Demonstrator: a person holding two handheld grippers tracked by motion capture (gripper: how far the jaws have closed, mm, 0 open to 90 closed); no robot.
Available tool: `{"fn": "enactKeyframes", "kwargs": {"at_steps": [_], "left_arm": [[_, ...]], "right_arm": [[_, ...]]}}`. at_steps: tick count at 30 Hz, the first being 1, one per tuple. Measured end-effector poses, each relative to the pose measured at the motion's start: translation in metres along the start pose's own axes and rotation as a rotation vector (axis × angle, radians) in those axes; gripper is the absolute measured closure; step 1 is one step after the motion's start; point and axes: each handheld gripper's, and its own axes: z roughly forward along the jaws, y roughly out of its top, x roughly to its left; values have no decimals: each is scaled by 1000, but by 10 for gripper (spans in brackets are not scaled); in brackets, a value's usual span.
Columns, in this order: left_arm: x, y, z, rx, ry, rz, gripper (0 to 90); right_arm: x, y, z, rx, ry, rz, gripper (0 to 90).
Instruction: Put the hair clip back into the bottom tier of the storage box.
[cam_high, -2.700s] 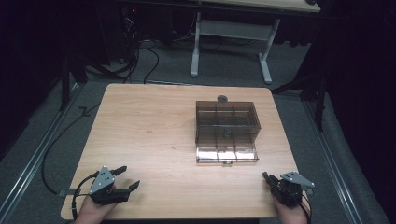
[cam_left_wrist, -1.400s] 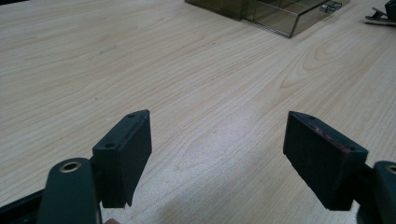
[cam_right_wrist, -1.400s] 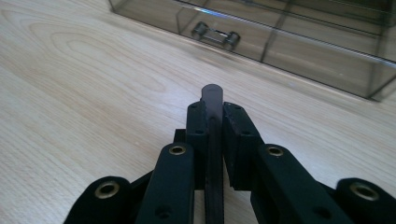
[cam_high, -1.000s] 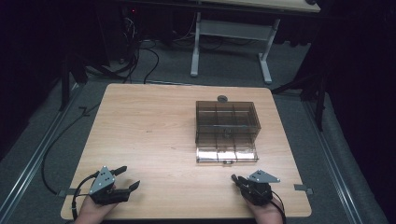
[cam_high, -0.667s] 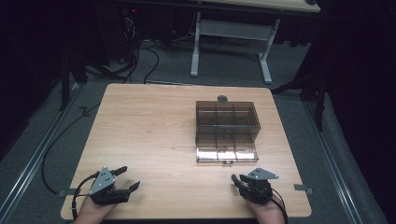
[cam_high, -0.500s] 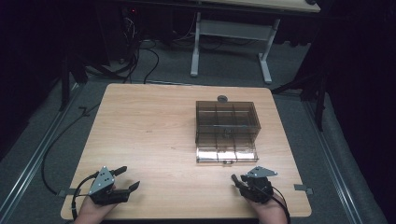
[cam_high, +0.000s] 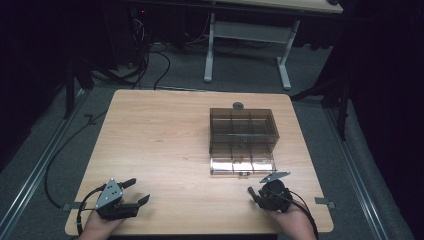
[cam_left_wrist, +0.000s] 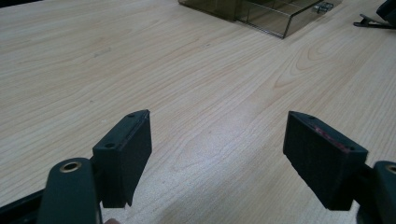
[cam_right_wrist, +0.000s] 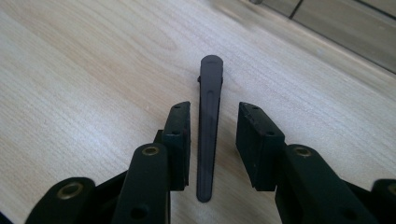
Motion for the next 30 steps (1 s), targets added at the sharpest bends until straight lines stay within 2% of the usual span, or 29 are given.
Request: {"fn": "enactKeyframes", "kwargs": {"at_steps": [3, 7, 9, 10, 11, 15, 17, 19, 20, 22, 30], "left_arm": [[0, 0, 0, 1, -1, 2, 241], [0, 0, 0, 1, -6, 2, 241], [0, 0, 0, 1, -7, 3, 241], [0, 0, 0, 1, -8, 3, 241], [0, 0, 0, 1, -9, 4, 241], [0, 0, 0, 1, -11, 5, 241], [0, 0, 0, 1, -11, 5, 241], [0, 0, 0, 2, -11, 5, 241], [0, 0, 0, 2, -12, 4, 241], [0, 0, 0, 2, -12, 4, 242], [0, 0, 0, 3, -13, 4, 242]], "right_arm": [[1, 3, 0, 27, 9, -7, 662], [3, 12, 0, 90, 11, -38, 659], [5, 15, -1, 118, 12, -21, 654], [4, 18, -1, 118, 15, -42, 653], [4, 20, -1, 126, 14, -31, 652], [5, 26, 0, 159, 1, -55, 651], [6, 28, 0, 177, 4, -47, 649], [6, 29, 2, 188, -1, -60, 648], [7, 31, 3, 210, -6, -76, 645], [7, 32, 4, 214, -6, -79, 644], [1, 43, 5, 283, 3, -69, 640]]}}
